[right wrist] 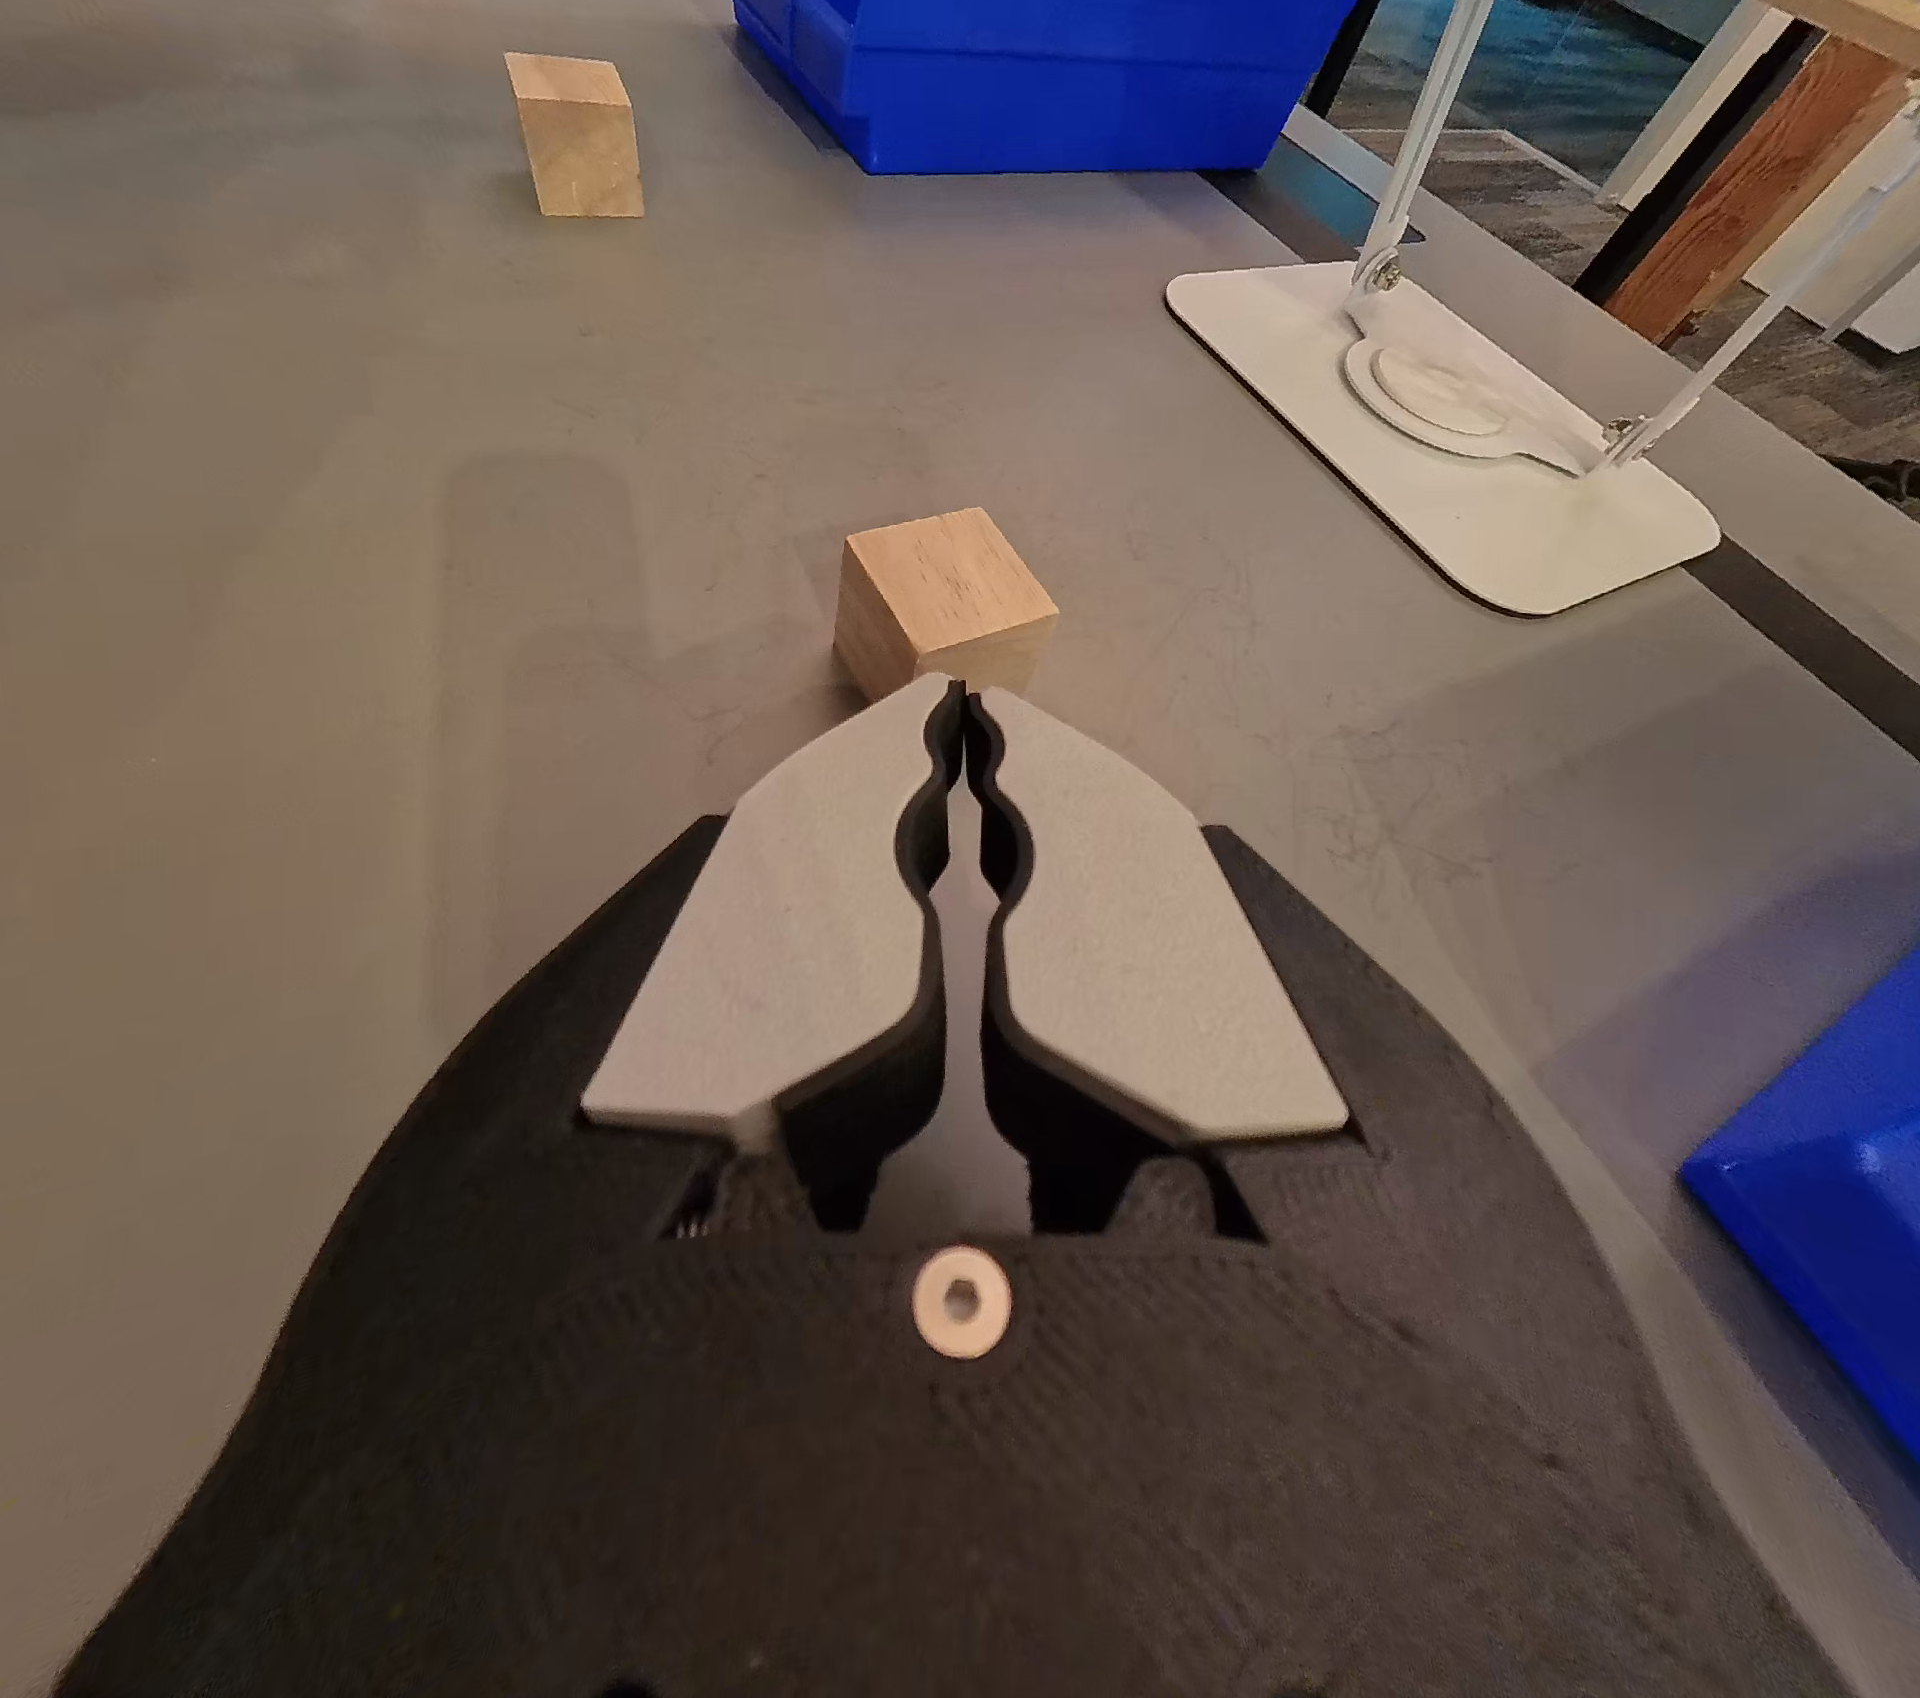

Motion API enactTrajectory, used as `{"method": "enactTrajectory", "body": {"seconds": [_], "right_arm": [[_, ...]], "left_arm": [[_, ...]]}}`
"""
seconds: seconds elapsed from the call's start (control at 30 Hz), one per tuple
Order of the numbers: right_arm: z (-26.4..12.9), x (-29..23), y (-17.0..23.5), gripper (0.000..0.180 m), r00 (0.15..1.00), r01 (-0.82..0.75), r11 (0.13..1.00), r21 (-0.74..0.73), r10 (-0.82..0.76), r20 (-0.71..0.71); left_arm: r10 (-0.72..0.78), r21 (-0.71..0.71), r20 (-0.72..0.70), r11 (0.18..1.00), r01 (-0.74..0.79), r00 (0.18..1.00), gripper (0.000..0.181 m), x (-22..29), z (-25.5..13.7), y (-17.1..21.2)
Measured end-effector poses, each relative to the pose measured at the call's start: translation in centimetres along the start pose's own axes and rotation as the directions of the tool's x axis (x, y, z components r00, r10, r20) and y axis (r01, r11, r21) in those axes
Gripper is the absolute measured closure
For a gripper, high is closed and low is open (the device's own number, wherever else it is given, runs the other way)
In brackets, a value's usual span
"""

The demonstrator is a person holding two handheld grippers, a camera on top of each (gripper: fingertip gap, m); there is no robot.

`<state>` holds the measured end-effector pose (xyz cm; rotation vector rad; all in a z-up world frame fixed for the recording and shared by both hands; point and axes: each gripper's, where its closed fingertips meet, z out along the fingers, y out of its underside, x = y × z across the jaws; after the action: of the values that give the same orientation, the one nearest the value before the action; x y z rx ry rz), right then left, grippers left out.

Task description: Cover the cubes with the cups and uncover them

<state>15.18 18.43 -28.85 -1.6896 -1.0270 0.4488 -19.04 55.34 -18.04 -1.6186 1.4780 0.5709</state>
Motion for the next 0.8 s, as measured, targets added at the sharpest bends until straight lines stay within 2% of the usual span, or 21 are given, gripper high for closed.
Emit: {"method": "enactTrajectory", "body": {"seconds": [0.03, 0.4, 0.57, 0.7, 0.8], "right_arm": [[0.0, 0.0, 0.0, 0.180, 1.000, 0.000, 1.000, 0.000, 0.000, 0.000], [-0.1, 0.0, -0.1, 0.180, 1.000, 0.000, 1.000, 0.008, 0.000, 0.003], [-0.1, 0.0, -0.2, 0.180, 1.000, 0.000, 1.000, 0.015, 0.000, 0.003], [-0.3, 0.2, -0.4, 0.180, 1.000, -0.005, 1.000, 0.031, 0.005, -0.009], [-0.6, 0.7, -0.7, 0.178, 0.999, -0.024, 0.998, 0.060, 0.026, -0.030]], "left_arm": [[0.010, 0.000, 0.015, 1.000, -0.010, 1.000, 0.178, -0.3, -0.3, -0.2], [0.047, 0.038, 0.134, 0.998, -0.052, 0.990, 0.178, -3.5, -4.6, -2.6], [0.020, 0.077, 0.183, 0.996, -0.035, 0.983, 0.178, -4.5, -7.8, -3.8], [-0.107, 0.190, 0.197, 0.979, 0.069, 0.975, 0.178, -4.9, -12.0, -5.1], [-0.252, 0.314, 0.149, 0.929, 0.195, 0.956, 0.178, -4.4, -15.6, -6.4]]}}
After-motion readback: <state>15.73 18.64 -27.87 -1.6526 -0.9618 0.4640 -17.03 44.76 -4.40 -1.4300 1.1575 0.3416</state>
